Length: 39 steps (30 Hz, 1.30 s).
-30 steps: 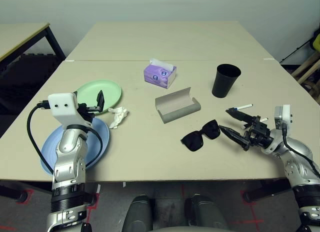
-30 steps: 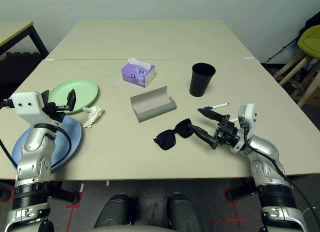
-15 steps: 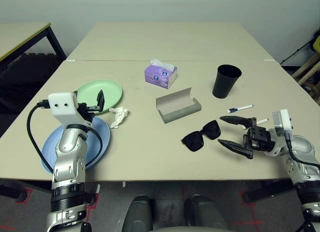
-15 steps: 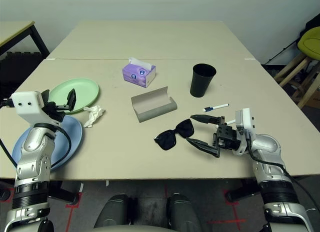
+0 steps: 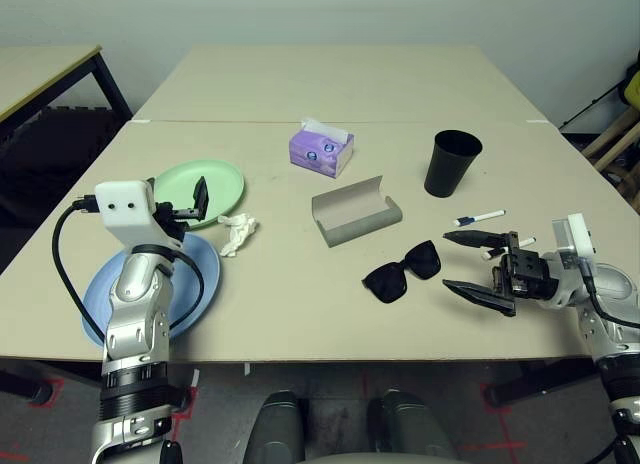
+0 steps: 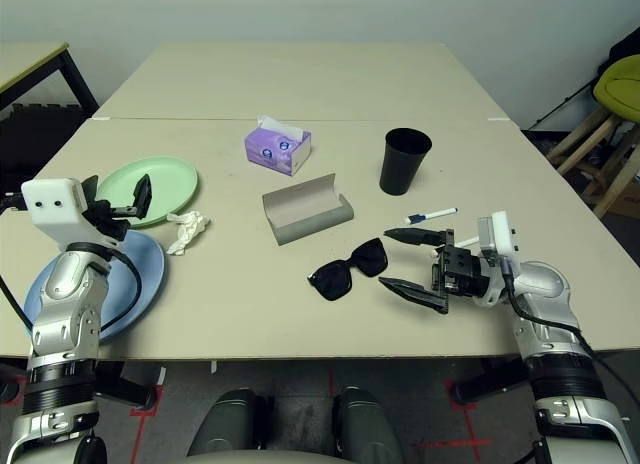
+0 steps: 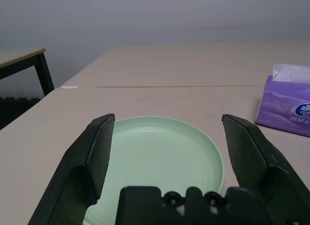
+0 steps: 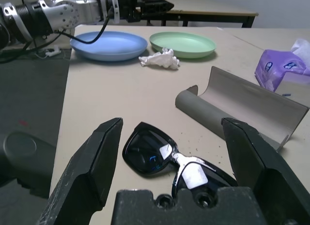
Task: Organize and tidy the items on the table.
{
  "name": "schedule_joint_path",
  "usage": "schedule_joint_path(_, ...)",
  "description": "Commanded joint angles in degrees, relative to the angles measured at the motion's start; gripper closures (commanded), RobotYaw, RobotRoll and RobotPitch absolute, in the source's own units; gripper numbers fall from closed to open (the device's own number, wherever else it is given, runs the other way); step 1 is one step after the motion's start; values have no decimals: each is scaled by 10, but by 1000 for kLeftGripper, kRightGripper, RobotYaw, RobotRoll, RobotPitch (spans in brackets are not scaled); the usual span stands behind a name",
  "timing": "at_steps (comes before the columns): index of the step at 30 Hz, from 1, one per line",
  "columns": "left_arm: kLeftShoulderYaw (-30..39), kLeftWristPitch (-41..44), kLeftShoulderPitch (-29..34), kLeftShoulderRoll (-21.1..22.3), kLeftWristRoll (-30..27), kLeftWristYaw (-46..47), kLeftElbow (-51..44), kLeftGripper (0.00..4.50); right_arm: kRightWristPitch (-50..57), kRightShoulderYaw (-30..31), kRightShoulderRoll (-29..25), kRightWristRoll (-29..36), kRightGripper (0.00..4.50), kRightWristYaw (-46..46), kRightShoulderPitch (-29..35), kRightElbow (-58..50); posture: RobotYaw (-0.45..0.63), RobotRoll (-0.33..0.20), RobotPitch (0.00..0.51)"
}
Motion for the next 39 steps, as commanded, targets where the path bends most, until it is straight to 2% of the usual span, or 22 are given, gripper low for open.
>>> schedule_joint_path(1, -8, 12, -3, 6, -3, -9, -1, 0, 4, -10, -1, 11, 29, -4, 9, -14, 71, 0, 8)
schedule_joint_path(6, -5, 26, -3, 7, -13, -19, -11, 0, 3, -12, -2, 12, 29, -8, 12, -15, 70, 0, 10)
schedule_joint_path(9, 3, 68, 5, 23, -45, -45, -46, 0, 3, -14, -4, 13, 29, -8, 10, -12, 79, 0, 13)
schedule_joint_path(14, 6, 214, 44, 121, -141, -161, -140, 0, 0, -16, -7, 12, 29, -4, 0, 3, 95, 0, 16)
schedule_joint_path(18, 45, 272, 61, 190, -196, -214, -158, 0, -3, -15, -5, 11, 29, -2, -8, 14, 106, 0, 20)
schedule_joint_path(21, 39, 298, 79, 248, -171, -232, -141, 0, -5, -12, -2, 11, 29, 2, -11, 17, 117, 0, 19)
schedule_joint_path(25, 43, 325, 96, 303, -181, -289, -106, 0, -6, -10, -2, 9, 29, 4, -13, 19, 116, 0, 19)
schedule_joint_path(32, 51, 250, 119, 330, -156, -368, -48, 0, -1, -15, 1, 24, 29, 13, -8, 2, 112, 0, 19)
schedule_joint_path(39, 27, 236, 117, 363, -111, -397, 27, 0, 0, -11, -4, 16, 29, 5, -2, -7, 101, 0, 24)
